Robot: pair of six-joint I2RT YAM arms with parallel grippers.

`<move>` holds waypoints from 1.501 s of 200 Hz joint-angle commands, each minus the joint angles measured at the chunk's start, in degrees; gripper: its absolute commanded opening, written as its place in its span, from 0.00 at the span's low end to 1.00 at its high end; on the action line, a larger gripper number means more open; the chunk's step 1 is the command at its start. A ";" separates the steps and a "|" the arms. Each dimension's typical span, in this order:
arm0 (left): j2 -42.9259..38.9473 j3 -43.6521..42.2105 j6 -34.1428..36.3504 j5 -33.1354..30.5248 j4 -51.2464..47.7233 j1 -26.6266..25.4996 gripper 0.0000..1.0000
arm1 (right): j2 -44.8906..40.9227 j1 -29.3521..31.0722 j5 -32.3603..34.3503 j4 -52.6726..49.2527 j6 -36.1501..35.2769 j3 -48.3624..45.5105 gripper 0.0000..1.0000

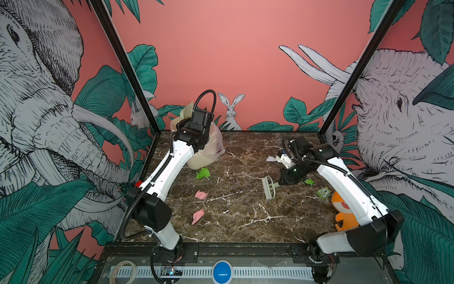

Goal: Sweep away the paper scraps from the table
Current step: 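Lower the empty dustpan with the left while the right brush nears the green scraps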

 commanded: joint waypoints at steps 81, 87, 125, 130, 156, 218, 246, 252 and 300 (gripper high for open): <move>-8.57 -1.34 -28.24 27.87 -9.72 -11.87 0.16 | -1.85 -2.33 10.01 -5.55 -1.52 4.27 0.00; -8.65 -2.23 -29.06 29.51 -9.41 -12.51 0.16 | -1.85 -2.69 10.43 -5.76 -1.74 4.66 0.00; -10.20 -8.89 -34.73 40.00 -5.95 -14.55 0.16 | -1.14 -6.28 13.86 -6.93 -3.37 7.99 0.00; -10.39 -9.84 -35.43 41.34 -5.53 -14.73 0.16 | -0.93 -6.63 14.20 -6.88 -3.54 8.28 0.00; -11.20 -15.04 -37.64 46.93 -3.64 -15.02 0.16 | 1.27 -7.93 17.05 -5.93 -4.93 10.52 0.00; -9.85 -24.60 -40.93 56.46 -0.71 -19.64 0.16 | 12.20 -8.38 27.53 -3.37 -9.12 17.09 0.00; -8.21 -26.50 -42.20 58.81 0.86 -20.59 0.17 | 16.91 -8.64 32.96 -3.10 -11.71 21.16 0.00; -7.77 -26.74 -42.36 59.20 1.20 -20.80 0.18 | 17.85 -8.74 33.74 -2.91 -12.24 22.06 0.00; -4.09 -27.12 -42.54 60.59 2.68 -22.64 0.18 | 25.09 -9.93 36.53 -1.12 -14.35 27.12 0.00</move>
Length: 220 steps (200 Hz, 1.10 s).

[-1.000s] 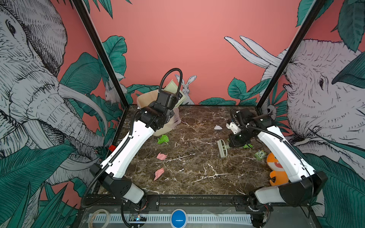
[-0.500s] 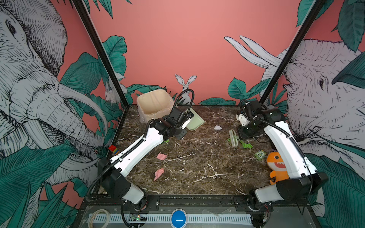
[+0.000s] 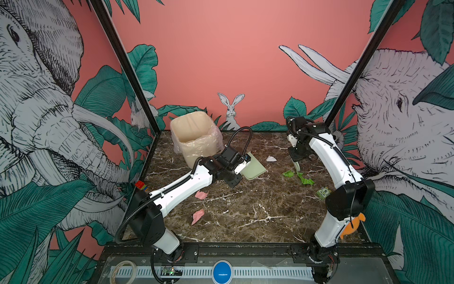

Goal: Sweep away the paper scraps from the table
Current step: 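Lower the empty dustpan with the left while the right brush nears the green scraps, then place the dustpan by green scraps with the left while the right brush moves behind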

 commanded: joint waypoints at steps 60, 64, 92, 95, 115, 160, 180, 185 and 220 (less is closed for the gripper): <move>5.41 -1.03 -0.01 3.25 1.53 -2.89 0.20 | 8.32 -0.92 4.58 2.83 -3.47 4.84 0.00; 5.79 -1.06 0.25 3.39 1.37 -3.02 0.20 | 8.32 -0.93 4.28 3.12 -3.54 4.50 0.00; 8.13 -1.60 1.12 4.22 1.06 -3.41 0.20 | 7.38 -0.84 2.07 5.15 -3.23 1.64 0.00; 8.28 -1.70 1.15 4.32 1.10 -3.42 0.20 | 7.19 -0.84 1.82 5.22 -3.17 1.39 0.00; 9.33 -2.34 1.56 4.92 1.37 -3.59 0.20 | 5.88 -0.36 0.53 5.72 -3.12 -1.19 0.00; 9.83 -3.97 1.74 5.06 1.63 -3.86 0.19 | 2.21 1.82 -2.24 6.14 -2.85 -6.12 0.00; 9.49 -4.99 1.72 5.08 1.46 -3.86 0.19 | 0.83 3.25 -2.90 5.46 -2.55 -7.71 0.00; 9.41 -5.25 1.73 5.08 1.38 -3.87 0.19 | 0.49 3.58 -3.24 5.27 -2.46 -8.23 0.00; 8.47 -7.28 1.67 4.81 0.93 -3.95 0.18 | -2.54 6.51 -5.31 3.80 -1.39 -11.29 0.00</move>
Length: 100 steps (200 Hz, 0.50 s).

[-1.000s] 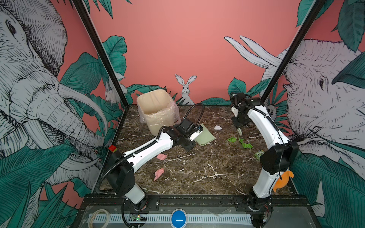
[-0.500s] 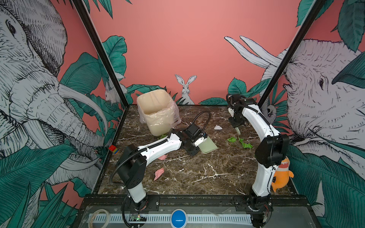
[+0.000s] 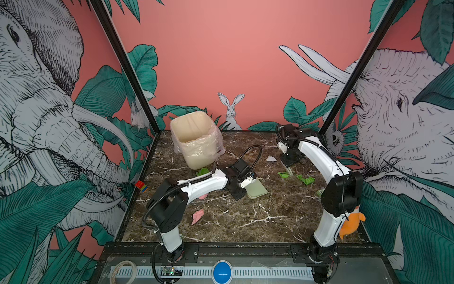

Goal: Sweep away the paper scraps from the table
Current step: 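Place the dustpan by green scraps with the left while the right brush moves behind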

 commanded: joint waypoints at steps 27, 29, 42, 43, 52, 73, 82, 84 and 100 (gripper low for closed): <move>-2.62 -3.19 0.27 0.48 -0.97 -0.54 0.18 | -5.27 4.43 -4.08 -3.80 1.70 -3.32 0.00; -2.66 -3.25 0.32 0.51 -0.97 -0.54 0.18 | -5.33 4.55 -4.24 -3.97 1.73 -3.36 0.00; -2.83 -3.60 0.35 0.47 -1.13 -0.54 0.18 | -5.71 5.99 -5.64 -4.84 1.82 -3.55 0.00; -2.84 -3.63 0.35 0.48 -1.14 -0.54 0.18 | -5.71 6.09 -5.73 -4.92 1.83 -3.59 0.00; -2.90 -3.66 0.40 0.50 -1.23 -0.62 0.18 | -5.95 7.16 -6.61 -5.41 1.83 -3.55 0.00; -3.09 -3.66 0.39 0.36 -1.33 -0.63 0.18 | -6.93 8.30 -4.81 -6.58 1.83 -3.28 0.00; -3.10 -3.66 0.33 0.36 -1.24 -0.63 0.18 | -7.35 8.18 -2.83 -7.23 1.55 -2.80 0.00; -3.11 -3.61 0.31 0.39 -1.21 -0.63 0.18 | -7.36 8.14 -2.31 -7.33 1.50 -2.66 0.00; -2.76 -3.33 0.20 0.51 -0.69 -0.73 0.18 | -6.89 6.84 -0.43 -8.22 1.04 -1.28 0.00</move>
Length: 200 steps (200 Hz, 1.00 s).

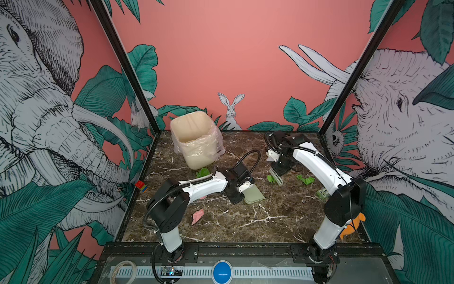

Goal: Sweep away the paper scraps from the table
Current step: 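Place the dustpan by green scraps with the left while the right brush moves behind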

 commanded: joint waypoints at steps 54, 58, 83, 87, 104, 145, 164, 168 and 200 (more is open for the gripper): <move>-0.15 2.30 0.05 -1.32 2.35 -0.45 0.18 | 4.36 -4.30 4.24 -2.96 -1.48 5.54 0.00; 0.09 2.54 0.05 -1.34 2.43 -0.45 0.18 | 4.87 -4.32 3.97 -2.96 -1.46 5.74 0.00; 1.14 3.68 0.40 -1.45 2.94 -0.45 0.18 | 7.15 -4.23 2.85 -2.85 -1.50 6.59 0.00; 1.32 3.77 0.48 -1.53 3.02 -0.53 0.18 | 7.25 -4.25 2.57 -2.84 -1.50 6.57 0.00; 2.04 4.17 0.99 -2.11 3.12 -0.61 0.18 | 7.59 -4.00 1.88 -2.90 -1.37 6.17 0.00; 3.77 5.04 2.56 -4.64 4.06 -1.06 0.17 | 6.65 -3.25 0.78 -2.63 -0.72 4.48 0.00; 4.59 5.38 2.85 -5.01 4.78 -1.16 0.17 | 6.20 -2.79 0.23 -2.31 -0.36 3.84 0.00; 4.77 5.48 2.90 -5.12 4.99 -1.16 0.17 | 6.23 -2.69 0.16 -2.24 -0.28 3.79 0.00; 6.24 6.41 2.95 -4.48 5.53 -1.16 0.16 | 6.54 -1.40 -0.63 -2.55 0.17 4.31 0.00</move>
